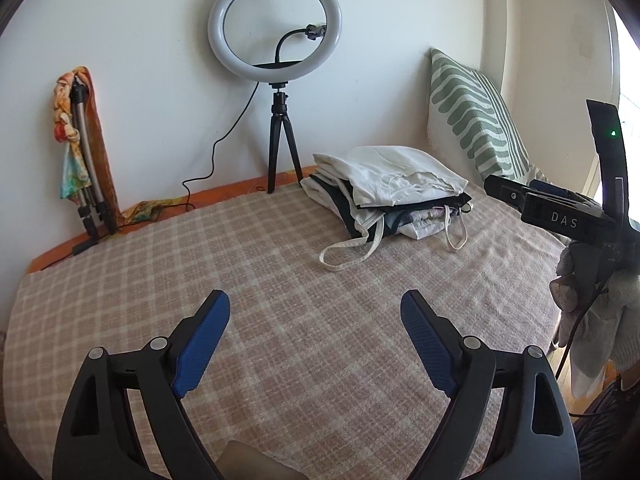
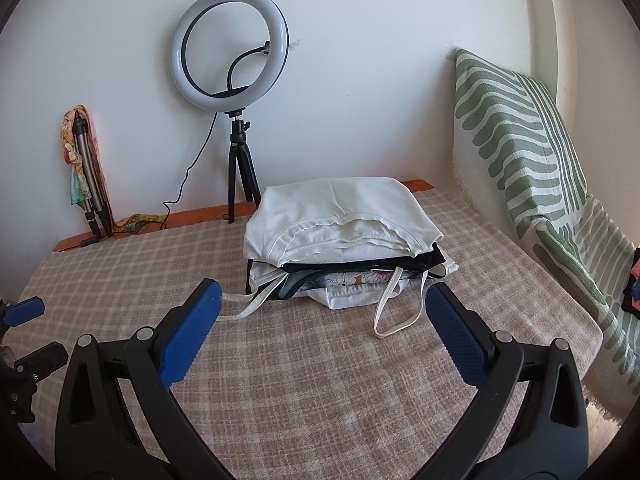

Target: Fold small clothes

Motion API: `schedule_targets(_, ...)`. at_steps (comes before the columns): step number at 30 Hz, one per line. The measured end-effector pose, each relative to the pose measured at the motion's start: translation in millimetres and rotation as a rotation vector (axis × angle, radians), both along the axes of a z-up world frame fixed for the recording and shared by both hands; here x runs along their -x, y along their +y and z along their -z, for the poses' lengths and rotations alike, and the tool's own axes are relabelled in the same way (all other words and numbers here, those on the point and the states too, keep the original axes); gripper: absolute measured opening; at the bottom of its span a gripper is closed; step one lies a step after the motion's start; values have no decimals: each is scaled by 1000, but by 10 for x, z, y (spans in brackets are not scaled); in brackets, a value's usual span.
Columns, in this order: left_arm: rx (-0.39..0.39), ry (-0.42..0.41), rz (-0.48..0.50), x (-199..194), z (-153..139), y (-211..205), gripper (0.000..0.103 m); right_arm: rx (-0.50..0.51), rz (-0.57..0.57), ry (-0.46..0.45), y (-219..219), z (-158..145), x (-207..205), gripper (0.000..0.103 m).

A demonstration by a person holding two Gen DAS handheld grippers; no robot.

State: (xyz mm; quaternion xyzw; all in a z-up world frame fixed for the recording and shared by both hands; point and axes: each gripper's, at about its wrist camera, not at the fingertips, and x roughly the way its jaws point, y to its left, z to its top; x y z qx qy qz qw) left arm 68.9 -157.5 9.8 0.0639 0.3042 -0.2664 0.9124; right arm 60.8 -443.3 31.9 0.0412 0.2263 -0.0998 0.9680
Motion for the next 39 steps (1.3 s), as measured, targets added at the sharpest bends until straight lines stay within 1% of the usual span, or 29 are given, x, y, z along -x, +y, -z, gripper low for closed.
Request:
schedule_targets(1, -9, 0, -2, 4, 20, -3, 89, -10, 4, -18, -2, 37, 30, 103)
schedule_targets(2, -25, -4, -10, 7, 38, -6, 95, -24, 6, -24, -11, 72, 34, 103)
schedule_targets(3, -40, -11, -17, 15, 50, -10, 101, -45, 6, -12, -26, 109, 17, 103)
schedule_targets(4, -49, -25, -21, 26, 53, -10, 102, -71, 0, 7, -43, 146, -17, 103)
schedule_targets(6, -67, -63, -30, 63, 62, -8, 102, -106, -4, 32, -69, 225, -69, 103)
schedule_targets(8, -79, -84, -41, 87, 70, 0, 102, -100, 10, 41, -72, 284, -88, 103)
schedule_targets(12, -64, -63, -35, 92, 78, 33, 102, -111, 7, 63, -75, 358, -132, 103)
schedule_targets(23, -67, -76, -58, 116, 50, 80, 102, -110, 9, 68, -28, 407, -164, 103)
schedule_targets(39, -68, -75, -58, 141, 52, 66, 102, -115, 9, 62, -26, 407, -163, 103)
